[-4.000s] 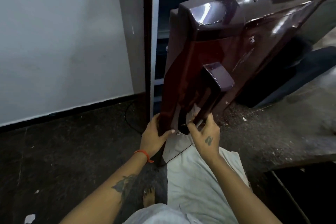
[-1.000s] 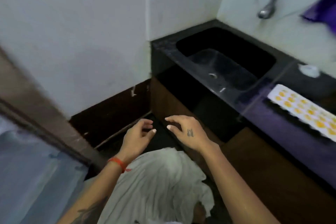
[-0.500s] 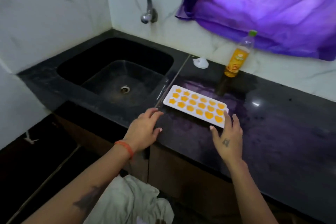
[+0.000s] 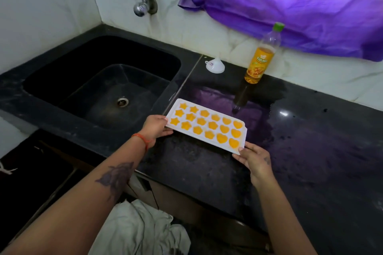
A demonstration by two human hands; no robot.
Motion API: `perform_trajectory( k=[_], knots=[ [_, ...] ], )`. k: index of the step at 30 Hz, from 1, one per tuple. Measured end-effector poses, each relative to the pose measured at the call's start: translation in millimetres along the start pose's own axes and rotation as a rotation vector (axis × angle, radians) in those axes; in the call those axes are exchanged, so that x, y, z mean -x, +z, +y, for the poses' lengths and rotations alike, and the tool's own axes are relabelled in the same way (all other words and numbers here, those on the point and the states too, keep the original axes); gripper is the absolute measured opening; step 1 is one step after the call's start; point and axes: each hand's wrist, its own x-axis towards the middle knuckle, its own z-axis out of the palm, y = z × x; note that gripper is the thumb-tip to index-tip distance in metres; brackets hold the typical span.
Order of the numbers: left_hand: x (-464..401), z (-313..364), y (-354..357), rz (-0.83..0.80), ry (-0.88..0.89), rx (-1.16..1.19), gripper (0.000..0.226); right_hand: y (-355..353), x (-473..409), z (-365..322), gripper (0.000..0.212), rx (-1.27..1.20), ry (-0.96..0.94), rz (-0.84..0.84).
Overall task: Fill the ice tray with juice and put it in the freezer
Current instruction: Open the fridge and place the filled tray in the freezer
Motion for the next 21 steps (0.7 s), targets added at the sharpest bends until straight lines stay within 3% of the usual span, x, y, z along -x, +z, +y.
perform_trajectory(
  k=[9, 21],
  knots=[
    [4.5, -3.5, -11.8, 0.049, -0.008, 0.111, 0.027, 4.6, 2.0, -6.9, 0.035, -0.021, -0.062, -0.023],
    [58.3, -10.6, -123.1, 0.238, 0.127, 0.362, 0.022, 83.8, 35.2, -26.2, 0.024, 0.077, -0.135, -0.31]
  ],
)
